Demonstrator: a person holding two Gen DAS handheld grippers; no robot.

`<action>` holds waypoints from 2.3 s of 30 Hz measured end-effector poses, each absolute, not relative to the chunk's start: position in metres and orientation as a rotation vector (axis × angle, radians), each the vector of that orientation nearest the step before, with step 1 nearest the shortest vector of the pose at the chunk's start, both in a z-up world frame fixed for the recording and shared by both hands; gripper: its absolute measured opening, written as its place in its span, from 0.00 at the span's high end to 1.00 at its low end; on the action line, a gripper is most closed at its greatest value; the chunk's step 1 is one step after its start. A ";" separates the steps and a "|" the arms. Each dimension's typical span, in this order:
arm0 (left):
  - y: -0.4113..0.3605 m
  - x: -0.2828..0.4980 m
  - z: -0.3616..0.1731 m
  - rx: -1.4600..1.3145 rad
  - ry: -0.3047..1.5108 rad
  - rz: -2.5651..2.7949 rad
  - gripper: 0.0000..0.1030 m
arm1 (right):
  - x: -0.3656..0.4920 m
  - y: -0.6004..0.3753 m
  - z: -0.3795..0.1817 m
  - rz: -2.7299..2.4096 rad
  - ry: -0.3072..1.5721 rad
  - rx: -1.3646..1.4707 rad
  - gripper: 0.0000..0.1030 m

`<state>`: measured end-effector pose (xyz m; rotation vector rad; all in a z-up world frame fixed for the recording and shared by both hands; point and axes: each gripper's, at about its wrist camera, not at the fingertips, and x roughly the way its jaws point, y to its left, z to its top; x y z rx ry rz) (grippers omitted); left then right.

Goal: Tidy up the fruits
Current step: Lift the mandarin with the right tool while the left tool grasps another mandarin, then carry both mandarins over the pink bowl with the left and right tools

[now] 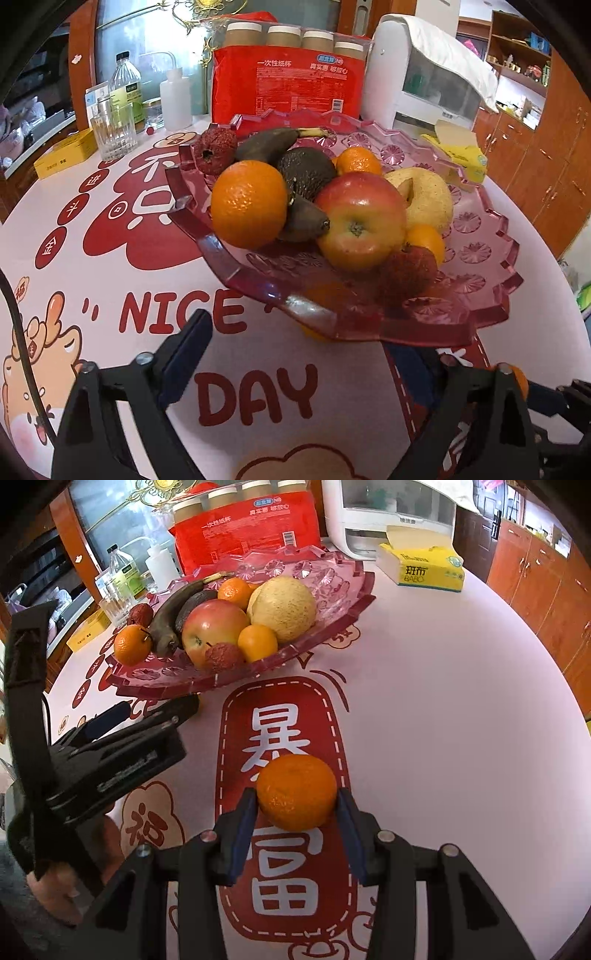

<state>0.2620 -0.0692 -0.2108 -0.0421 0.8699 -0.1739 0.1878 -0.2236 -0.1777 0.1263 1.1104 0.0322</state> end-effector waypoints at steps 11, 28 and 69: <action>-0.083 0.268 -0.217 -0.045 0.909 -0.229 0.64 | 0.189 -0.229 -0.180 0.045 1.123 0.172 0.58; -0.041 0.215 -0.182 -0.150 0.930 -0.275 0.67 | 0.173 -0.220 -0.164 0.097 1.088 0.157 0.58; -0.059 0.304 0.086 0.153 0.802 -0.268 0.66 | 0.260 -0.225 0.100 0.153 0.710 0.017 0.57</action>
